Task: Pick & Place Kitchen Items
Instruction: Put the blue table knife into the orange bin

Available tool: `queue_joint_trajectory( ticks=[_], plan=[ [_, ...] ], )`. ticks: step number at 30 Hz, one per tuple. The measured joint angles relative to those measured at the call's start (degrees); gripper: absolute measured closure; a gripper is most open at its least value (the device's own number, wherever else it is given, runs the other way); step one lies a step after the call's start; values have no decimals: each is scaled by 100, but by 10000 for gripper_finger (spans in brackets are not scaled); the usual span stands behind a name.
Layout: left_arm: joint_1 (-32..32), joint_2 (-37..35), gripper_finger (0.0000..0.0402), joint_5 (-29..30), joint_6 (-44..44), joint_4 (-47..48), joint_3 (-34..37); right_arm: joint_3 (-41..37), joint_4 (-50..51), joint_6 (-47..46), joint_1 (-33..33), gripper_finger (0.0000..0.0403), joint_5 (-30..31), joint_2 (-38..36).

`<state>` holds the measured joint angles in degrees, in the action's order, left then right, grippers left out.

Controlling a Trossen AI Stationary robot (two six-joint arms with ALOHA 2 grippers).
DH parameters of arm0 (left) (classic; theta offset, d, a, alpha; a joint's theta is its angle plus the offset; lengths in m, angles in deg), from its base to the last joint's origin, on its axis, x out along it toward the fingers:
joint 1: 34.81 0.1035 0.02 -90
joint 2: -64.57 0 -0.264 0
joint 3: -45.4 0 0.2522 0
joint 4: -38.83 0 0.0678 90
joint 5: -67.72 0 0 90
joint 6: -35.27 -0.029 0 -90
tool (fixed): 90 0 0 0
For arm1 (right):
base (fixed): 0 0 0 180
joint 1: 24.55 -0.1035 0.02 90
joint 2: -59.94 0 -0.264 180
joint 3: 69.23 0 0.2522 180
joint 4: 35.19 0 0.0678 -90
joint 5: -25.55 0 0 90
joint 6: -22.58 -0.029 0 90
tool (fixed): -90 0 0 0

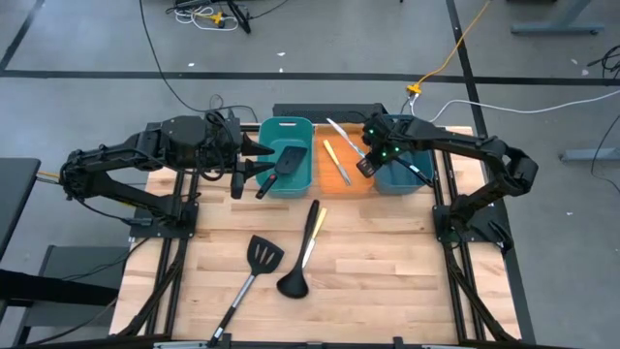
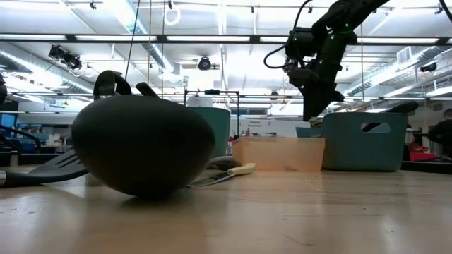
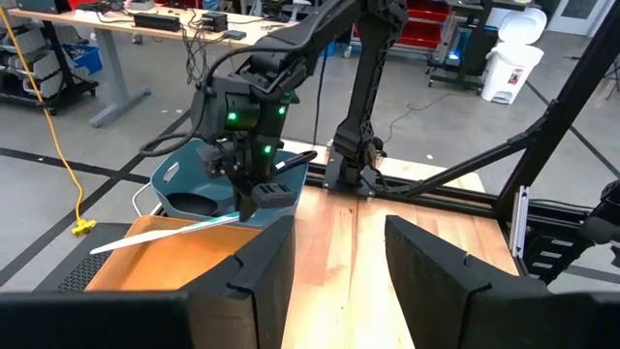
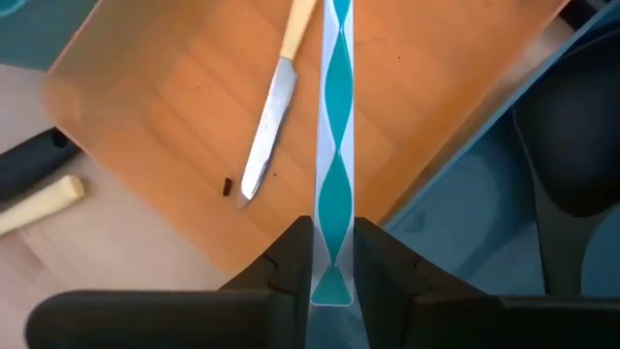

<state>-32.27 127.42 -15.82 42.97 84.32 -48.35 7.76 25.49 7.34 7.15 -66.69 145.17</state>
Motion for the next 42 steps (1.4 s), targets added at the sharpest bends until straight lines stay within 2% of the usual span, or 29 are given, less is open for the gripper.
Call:
queue_joint_trajectory(
  ticks=[11,33,38,42],
  plan=[
    [0,0,235,22,2,0,0,272,-89,-231,-2,335,-177,0],
    [0,0,235,23,13,1,0,1744,436,-14,395,335,-104,0],
    [0,0,235,24,26,2,0,1775,587,-11,400,336,-33,32],
    [0,2,235,24,26,1,0,1781,797,-20,387,337,-16,326]
  ],
)
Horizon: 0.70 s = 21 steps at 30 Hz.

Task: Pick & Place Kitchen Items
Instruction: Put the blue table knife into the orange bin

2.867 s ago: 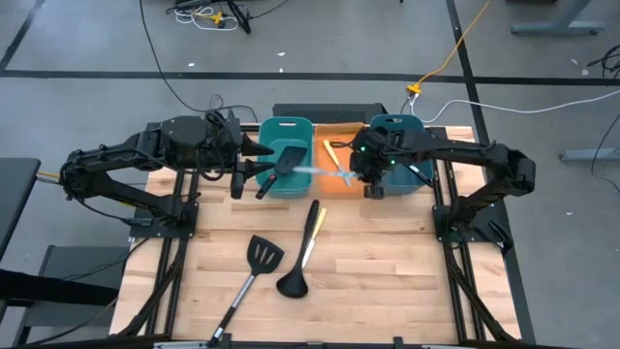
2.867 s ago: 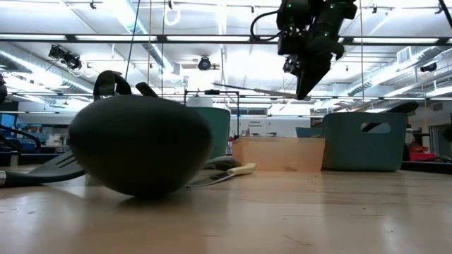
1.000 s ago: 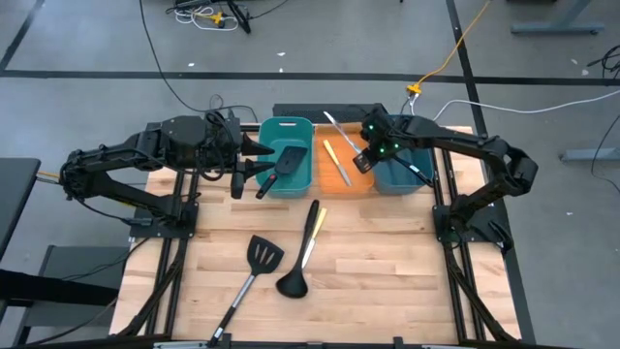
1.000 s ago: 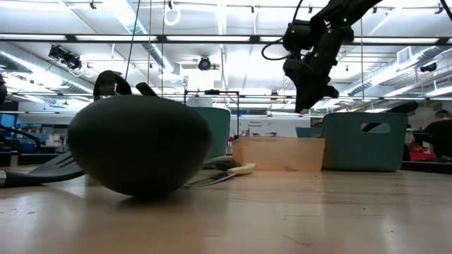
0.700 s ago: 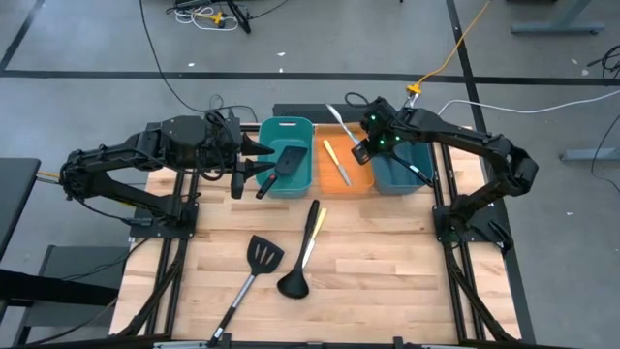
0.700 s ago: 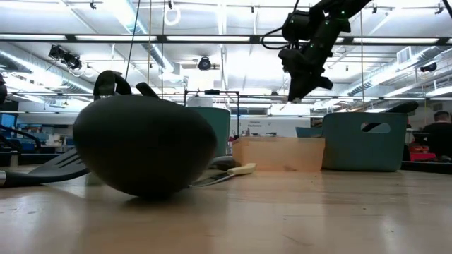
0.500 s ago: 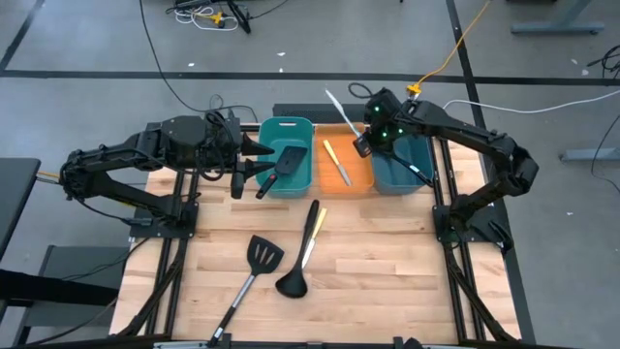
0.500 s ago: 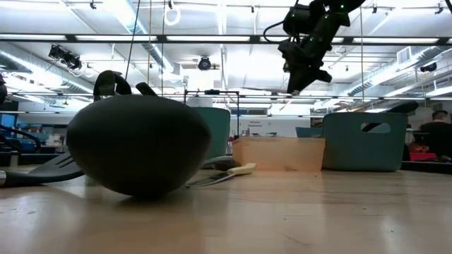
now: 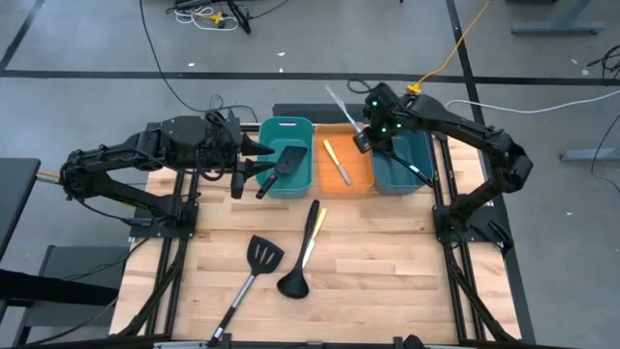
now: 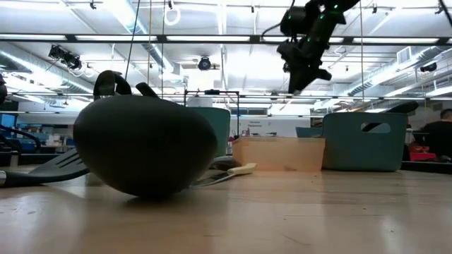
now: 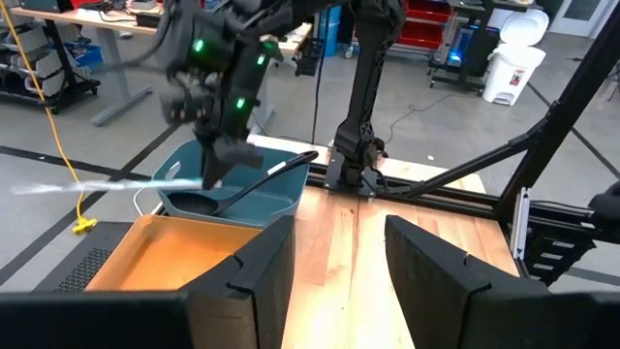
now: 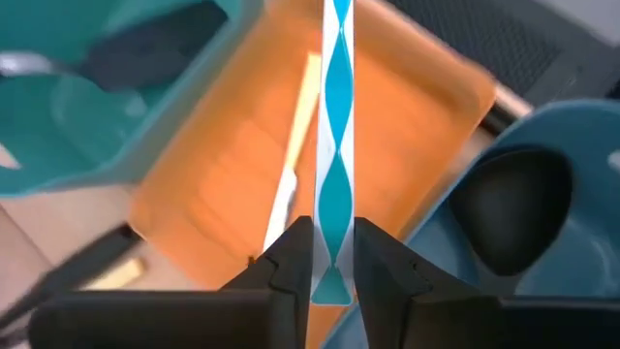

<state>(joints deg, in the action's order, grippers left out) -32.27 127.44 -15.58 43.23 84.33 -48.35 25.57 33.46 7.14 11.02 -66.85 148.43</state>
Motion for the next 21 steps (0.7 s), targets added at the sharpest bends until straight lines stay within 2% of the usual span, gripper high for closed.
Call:
queue_joint_trajectory(
  ticks=[10,15,21],
  plan=[
    [0,-1,235,-2,113,1,0,0,152,-131,-231,337,-92,869],
    [0,0,235,-2,127,1,0,-46,167,-158,-439,333,-106,953],
    [0,0,235,15,127,1,0,-590,-113,-325,-597,337,-84,950]
  ],
)
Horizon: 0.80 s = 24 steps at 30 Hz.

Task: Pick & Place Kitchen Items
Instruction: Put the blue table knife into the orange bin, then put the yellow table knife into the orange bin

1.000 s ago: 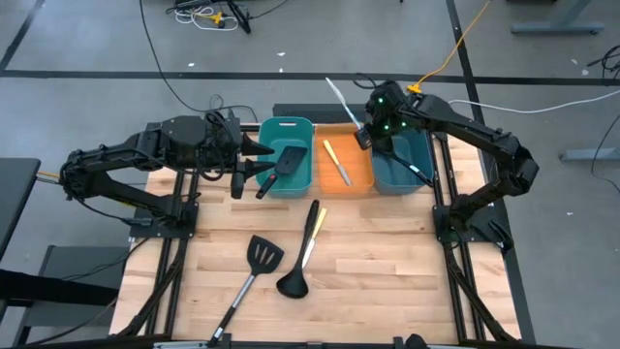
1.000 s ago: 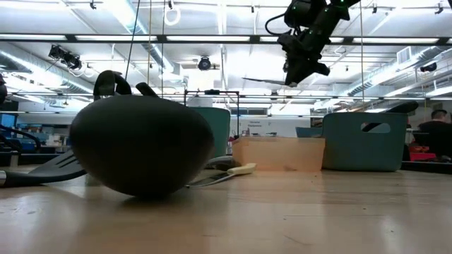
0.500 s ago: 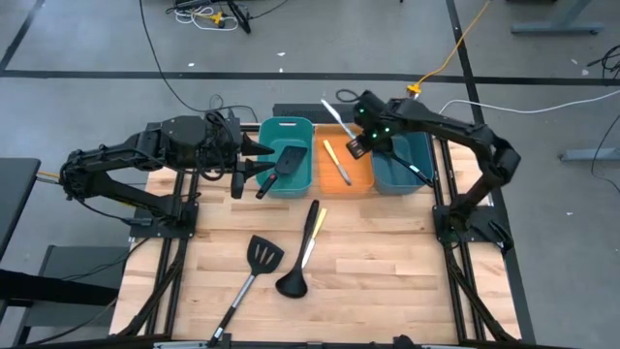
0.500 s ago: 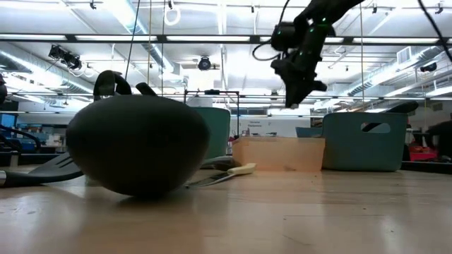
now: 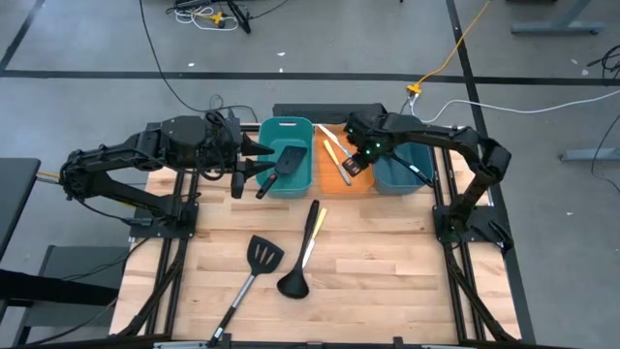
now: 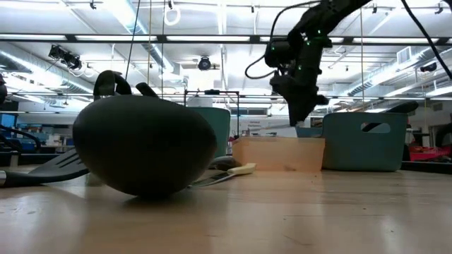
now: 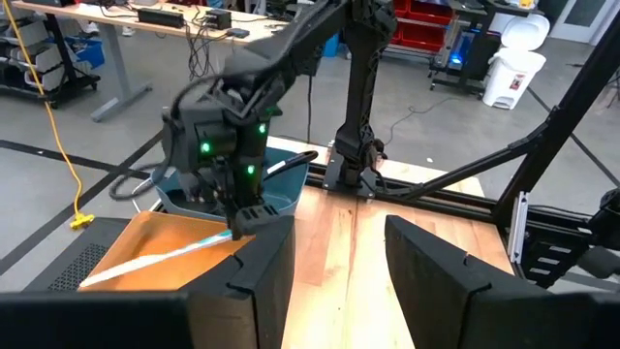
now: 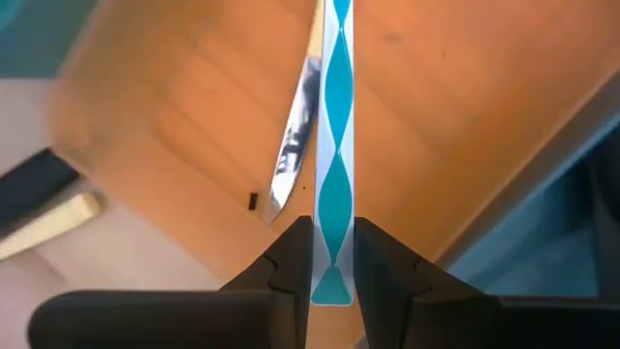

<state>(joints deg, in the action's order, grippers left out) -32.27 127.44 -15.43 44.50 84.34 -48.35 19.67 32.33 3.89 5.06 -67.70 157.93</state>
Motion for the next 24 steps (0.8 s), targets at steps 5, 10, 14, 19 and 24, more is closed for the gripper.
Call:
queue_joint_trajectory(
  ticks=[5,10,14,19,24],
  plan=[
    [0,0,235,2,2,0,0,-490,-372,-186,-9,333,-81,4],
    [0,0,235,4,4,0,0,-690,-510,-186,-9,333,-83,4],
    [0,0,235,9,66,0,0,-698,-654,-186,-9,328,-120,4],
    [0,0,235,9,87,0,0,-698,-816,-186,-9,304,-264,2],
    [0,0,235,9,87,0,0,-698,-814,-183,-9,271,-175,2]
  ],
)
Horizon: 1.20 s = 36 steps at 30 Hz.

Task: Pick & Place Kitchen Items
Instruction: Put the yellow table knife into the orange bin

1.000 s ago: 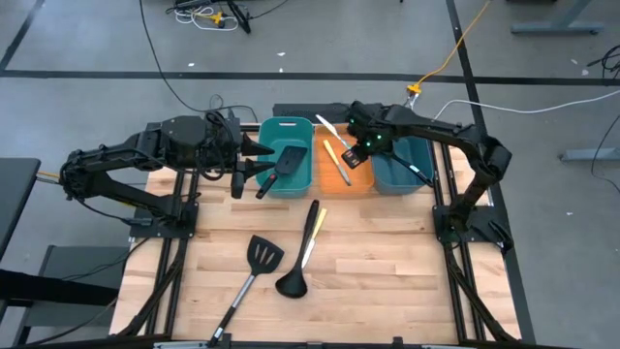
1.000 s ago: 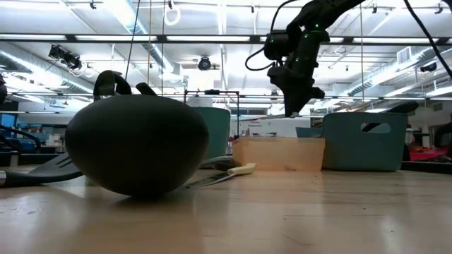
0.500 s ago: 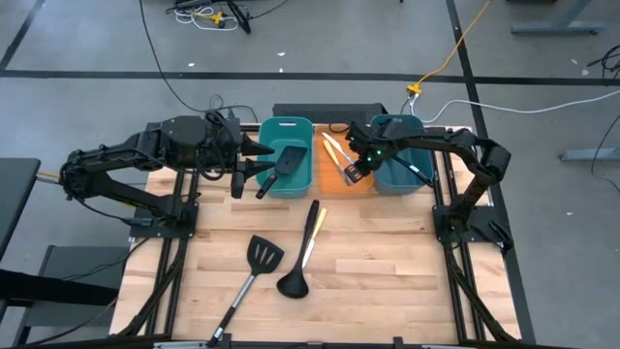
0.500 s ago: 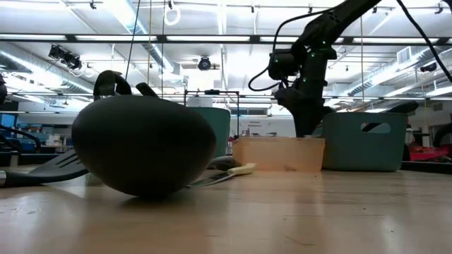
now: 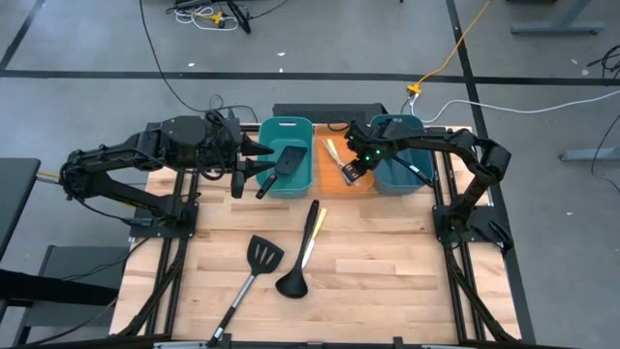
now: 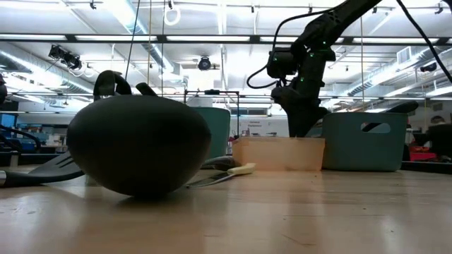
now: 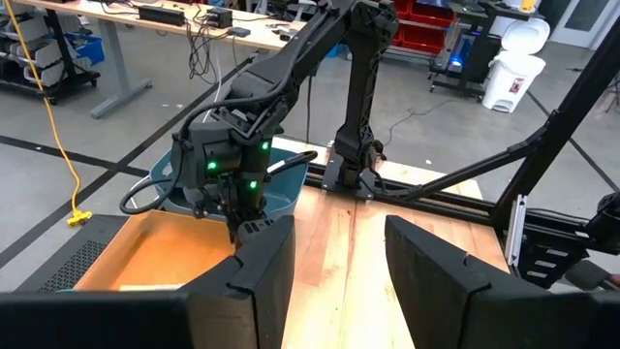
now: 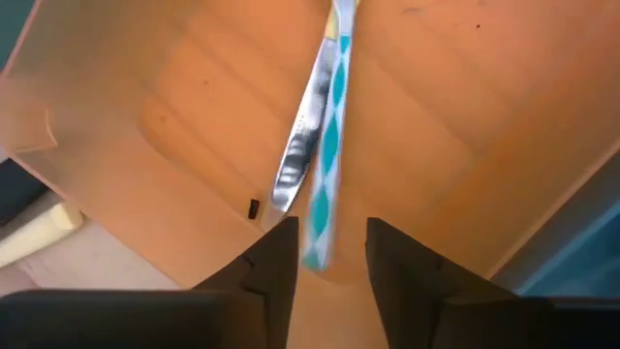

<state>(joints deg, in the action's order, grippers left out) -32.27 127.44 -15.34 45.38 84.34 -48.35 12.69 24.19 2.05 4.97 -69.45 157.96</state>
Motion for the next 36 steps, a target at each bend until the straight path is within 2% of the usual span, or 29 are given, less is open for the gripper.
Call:
queue_joint_trajectory(
  ticks=[6,16,27,36],
  plan=[
    [0,0,235,-2,0,0,0,2,-53,156,-4,243,-95,-99],
    [0,0,235,-2,0,0,0,319,-314,443,-187,239,-239,-837],
    [0,0,235,-59,-7,2,0,540,-388,1193,-1061,239,-56,-1461],
    [-4,309,235,-1230,-281,29,-11,540,-401,1302,-1677,239,372,-1819]
  ],
)
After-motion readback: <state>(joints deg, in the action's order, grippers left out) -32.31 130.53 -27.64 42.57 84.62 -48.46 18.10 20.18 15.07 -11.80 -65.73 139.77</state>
